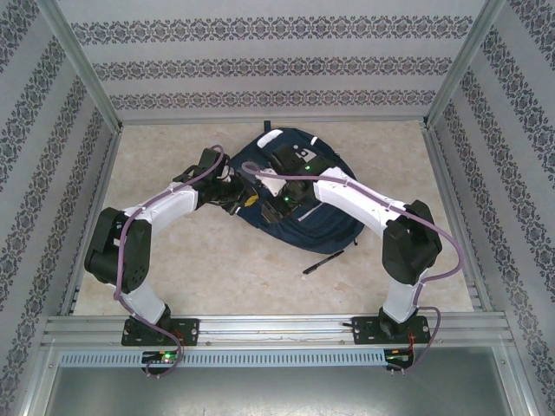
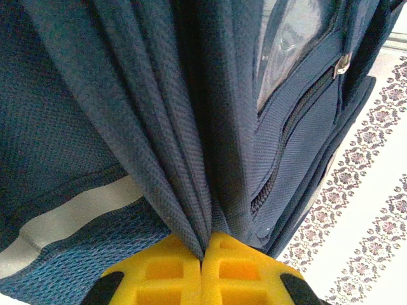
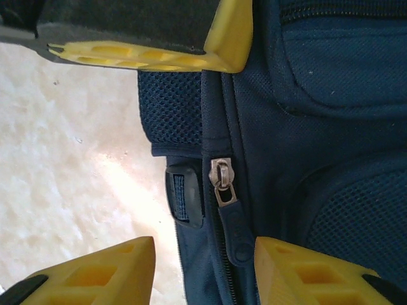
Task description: Pack books, pencil case, and school supplies into a backpack
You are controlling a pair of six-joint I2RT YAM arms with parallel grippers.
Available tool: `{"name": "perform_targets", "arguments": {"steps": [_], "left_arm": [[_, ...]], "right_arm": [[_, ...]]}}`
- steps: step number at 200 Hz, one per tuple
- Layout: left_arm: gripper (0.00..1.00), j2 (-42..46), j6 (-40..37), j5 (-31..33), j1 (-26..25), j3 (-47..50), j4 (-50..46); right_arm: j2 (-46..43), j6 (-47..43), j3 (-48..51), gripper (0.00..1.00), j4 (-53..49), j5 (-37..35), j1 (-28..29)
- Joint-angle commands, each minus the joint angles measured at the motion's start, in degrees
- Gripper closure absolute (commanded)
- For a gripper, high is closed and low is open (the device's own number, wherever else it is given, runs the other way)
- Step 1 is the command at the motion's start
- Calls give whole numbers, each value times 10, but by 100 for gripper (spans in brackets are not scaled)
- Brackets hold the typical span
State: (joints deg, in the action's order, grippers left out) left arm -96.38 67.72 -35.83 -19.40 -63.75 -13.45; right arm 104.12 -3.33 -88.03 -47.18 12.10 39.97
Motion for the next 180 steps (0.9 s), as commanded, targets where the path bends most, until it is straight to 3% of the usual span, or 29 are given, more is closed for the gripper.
{"name": "perform_targets", "arguments": {"steps": [1,66,120,180], "left_arm": [[100,7,-11,-34,0,-22,-10],[100,5,-12,-42,0,-22,-7],[100,1,-22,-40,1,-20,-11],[100,2,-53,-16,9,-21,-40]], "right_arm": [[18,-55,-14,55,-17,-18,-4],[55,-56,-23,65,-12,-6,-6],[34,-61,-9,88,-14,37,-17],[14,-81,4,91,-36,36,-19]]}}
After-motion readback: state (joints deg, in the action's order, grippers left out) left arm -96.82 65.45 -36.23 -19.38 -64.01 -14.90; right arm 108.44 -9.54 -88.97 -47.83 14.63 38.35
